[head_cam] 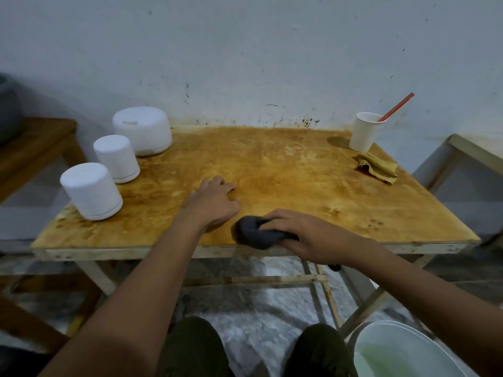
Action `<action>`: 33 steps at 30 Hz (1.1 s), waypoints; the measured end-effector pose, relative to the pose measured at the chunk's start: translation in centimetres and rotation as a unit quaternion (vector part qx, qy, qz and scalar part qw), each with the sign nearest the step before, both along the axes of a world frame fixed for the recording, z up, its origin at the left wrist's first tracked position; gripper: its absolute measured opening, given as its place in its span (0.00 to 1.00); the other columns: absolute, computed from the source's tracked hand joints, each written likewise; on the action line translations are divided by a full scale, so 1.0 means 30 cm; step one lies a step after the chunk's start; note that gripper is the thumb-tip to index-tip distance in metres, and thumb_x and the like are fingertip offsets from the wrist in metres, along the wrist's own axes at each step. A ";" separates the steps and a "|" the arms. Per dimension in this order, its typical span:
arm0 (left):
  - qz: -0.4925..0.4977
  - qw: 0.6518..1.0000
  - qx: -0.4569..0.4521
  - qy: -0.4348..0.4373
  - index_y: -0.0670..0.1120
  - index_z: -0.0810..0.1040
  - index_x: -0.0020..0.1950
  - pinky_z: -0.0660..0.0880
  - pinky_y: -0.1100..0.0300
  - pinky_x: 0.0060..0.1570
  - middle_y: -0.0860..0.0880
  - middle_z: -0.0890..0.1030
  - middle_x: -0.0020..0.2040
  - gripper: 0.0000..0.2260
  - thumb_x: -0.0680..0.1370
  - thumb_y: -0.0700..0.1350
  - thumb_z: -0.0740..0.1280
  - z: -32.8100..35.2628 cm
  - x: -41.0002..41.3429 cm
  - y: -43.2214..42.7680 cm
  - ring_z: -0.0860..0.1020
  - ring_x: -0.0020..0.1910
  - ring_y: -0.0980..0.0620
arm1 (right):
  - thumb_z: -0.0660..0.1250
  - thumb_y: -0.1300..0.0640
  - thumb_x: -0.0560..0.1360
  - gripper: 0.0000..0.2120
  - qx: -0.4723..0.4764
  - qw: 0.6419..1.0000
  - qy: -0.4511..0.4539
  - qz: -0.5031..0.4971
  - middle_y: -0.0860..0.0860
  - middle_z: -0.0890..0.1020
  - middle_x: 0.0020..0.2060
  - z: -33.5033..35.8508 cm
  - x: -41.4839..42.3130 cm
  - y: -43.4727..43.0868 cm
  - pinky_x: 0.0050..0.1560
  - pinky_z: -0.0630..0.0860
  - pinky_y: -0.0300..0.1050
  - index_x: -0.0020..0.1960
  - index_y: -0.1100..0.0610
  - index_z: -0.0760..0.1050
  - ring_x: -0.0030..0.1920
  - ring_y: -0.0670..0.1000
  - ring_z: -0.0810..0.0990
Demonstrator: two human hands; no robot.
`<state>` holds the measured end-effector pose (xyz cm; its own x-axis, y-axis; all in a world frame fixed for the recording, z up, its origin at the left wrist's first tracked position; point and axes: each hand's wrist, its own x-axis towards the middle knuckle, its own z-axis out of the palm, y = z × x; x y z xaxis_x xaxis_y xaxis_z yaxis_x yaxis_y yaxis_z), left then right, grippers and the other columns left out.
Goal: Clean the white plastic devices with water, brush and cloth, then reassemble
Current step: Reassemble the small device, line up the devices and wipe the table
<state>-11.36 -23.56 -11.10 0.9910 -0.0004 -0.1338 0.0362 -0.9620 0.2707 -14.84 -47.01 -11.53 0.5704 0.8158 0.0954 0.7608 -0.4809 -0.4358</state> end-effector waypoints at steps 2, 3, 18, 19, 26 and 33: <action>0.001 1.000 -0.005 -0.007 0.56 0.62 0.77 0.57 0.44 0.72 0.52 0.58 0.78 0.24 0.81 0.58 0.58 -0.001 -0.005 0.005 0.56 0.76 0.47 | 0.62 0.62 0.80 0.16 0.041 0.998 0.039 0.002 0.48 0.76 0.61 0.030 -0.007 -0.011 0.59 0.71 0.38 0.66 0.54 0.74 0.60 0.45 0.74; 0.000 1.000 -0.021 -0.018 0.55 0.62 0.77 0.59 0.44 0.72 0.51 0.59 0.78 0.25 0.81 0.58 0.59 -0.002 -0.009 0.006 0.57 0.76 0.47 | 0.62 0.62 0.80 0.15 0.071 0.996 0.045 -0.012 0.48 0.77 0.59 0.049 -0.001 -0.019 0.58 0.72 0.37 0.65 0.53 0.74 0.59 0.44 0.75; 0.125 0.992 0.018 -0.017 0.52 0.66 0.76 0.65 0.45 0.70 0.46 0.62 0.77 0.32 0.76 0.66 0.61 0.056 -0.280 0.214 0.62 0.74 0.43 | 0.55 0.57 0.84 0.14 0.030 0.969 0.008 -0.243 0.57 0.76 0.62 0.056 0.484 0.270 0.54 0.71 0.53 0.68 0.57 0.71 0.59 0.60 0.74; 0.119 0.993 0.028 -0.003 0.53 0.66 0.76 0.65 0.45 0.70 0.47 0.61 0.77 0.32 0.76 0.67 0.60 0.047 -0.282 0.221 0.62 0.74 0.43 | 0.55 0.56 0.84 0.15 0.006 0.970 0.016 -0.242 0.58 0.75 0.64 0.030 0.494 0.282 0.54 0.70 0.52 0.69 0.56 0.71 0.59 0.60 0.74; 0.106 0.994 0.028 0.020 0.55 0.64 0.76 0.62 0.44 0.72 0.48 0.58 0.78 0.32 0.76 0.69 0.59 0.027 -0.271 0.240 0.59 0.75 0.44 | 0.58 0.55 0.83 0.13 -0.023 0.991 -0.011 -0.129 0.52 0.75 0.63 -0.011 0.382 0.305 0.54 0.70 0.48 0.67 0.51 0.72 0.60 0.56 0.74; 0.105 0.994 0.024 0.002 0.56 0.65 0.75 0.63 0.44 0.71 0.50 0.60 0.77 0.31 0.76 0.68 0.59 0.019 -0.278 0.251 0.59 0.74 0.45 | 0.64 0.62 0.79 0.17 -0.005 0.997 -0.056 0.057 0.50 0.75 0.65 -0.028 0.015 0.253 0.59 0.67 0.38 0.67 0.54 0.74 0.63 0.47 0.72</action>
